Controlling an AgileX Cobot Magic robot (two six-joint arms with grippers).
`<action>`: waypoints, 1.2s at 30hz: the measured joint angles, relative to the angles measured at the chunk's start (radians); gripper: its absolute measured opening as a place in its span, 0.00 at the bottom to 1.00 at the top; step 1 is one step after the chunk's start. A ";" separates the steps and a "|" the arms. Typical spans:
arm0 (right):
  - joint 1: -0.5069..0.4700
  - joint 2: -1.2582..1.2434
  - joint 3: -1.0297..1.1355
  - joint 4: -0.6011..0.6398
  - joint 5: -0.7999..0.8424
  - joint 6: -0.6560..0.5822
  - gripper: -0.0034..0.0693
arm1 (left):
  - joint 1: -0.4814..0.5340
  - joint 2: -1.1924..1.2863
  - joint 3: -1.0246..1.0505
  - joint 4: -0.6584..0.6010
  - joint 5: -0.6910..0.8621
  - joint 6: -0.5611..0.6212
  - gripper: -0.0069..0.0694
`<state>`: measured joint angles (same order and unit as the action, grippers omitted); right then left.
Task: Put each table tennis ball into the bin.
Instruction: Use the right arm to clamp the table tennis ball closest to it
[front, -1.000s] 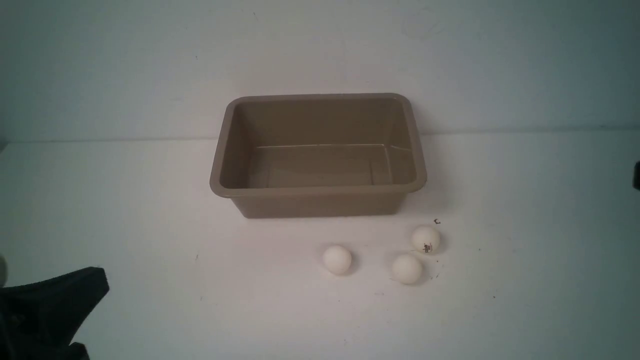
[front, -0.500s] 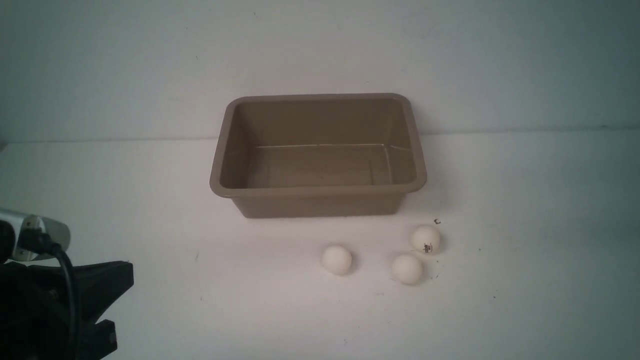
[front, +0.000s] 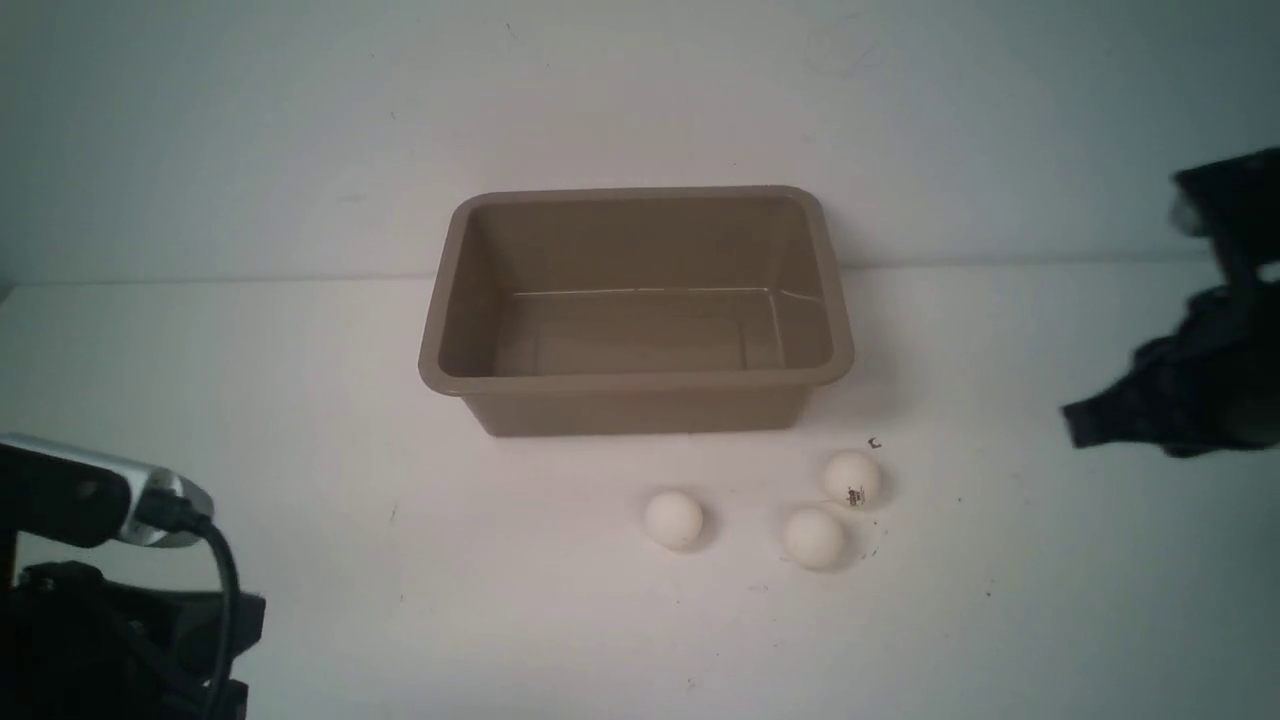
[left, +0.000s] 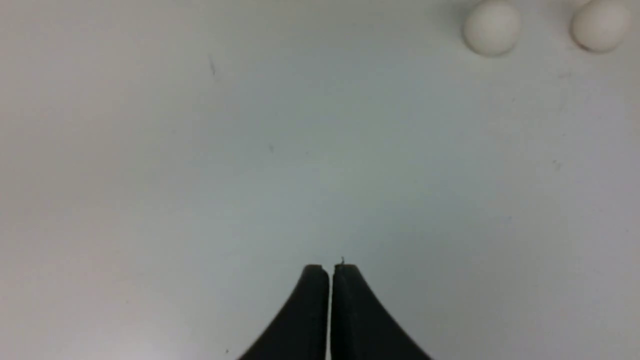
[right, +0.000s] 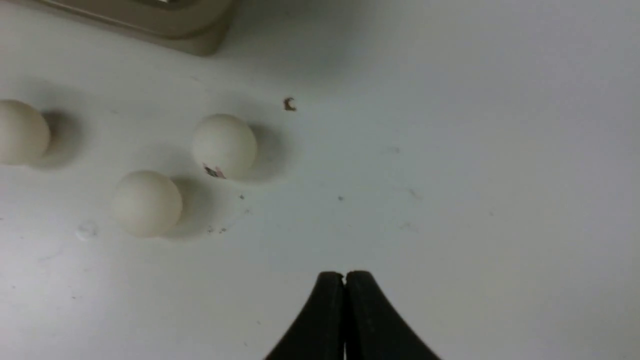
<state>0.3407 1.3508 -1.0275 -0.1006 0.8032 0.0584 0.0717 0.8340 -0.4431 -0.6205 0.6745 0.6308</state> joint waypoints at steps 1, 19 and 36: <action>0.007 0.007 -0.010 0.000 -0.001 0.000 0.03 | 0.000 0.009 0.000 0.033 0.000 -0.032 0.09; 0.092 0.267 -0.162 0.054 -0.014 0.000 0.07 | 0.000 0.059 -0.012 0.384 0.036 -0.410 0.09; 0.092 0.465 -0.233 0.101 -0.089 -0.003 0.75 | 0.000 0.059 -0.014 0.390 0.059 -0.416 0.09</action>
<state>0.4324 1.8154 -1.2602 0.0000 0.7141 0.0555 0.0717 0.8930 -0.4567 -0.2307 0.7332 0.2147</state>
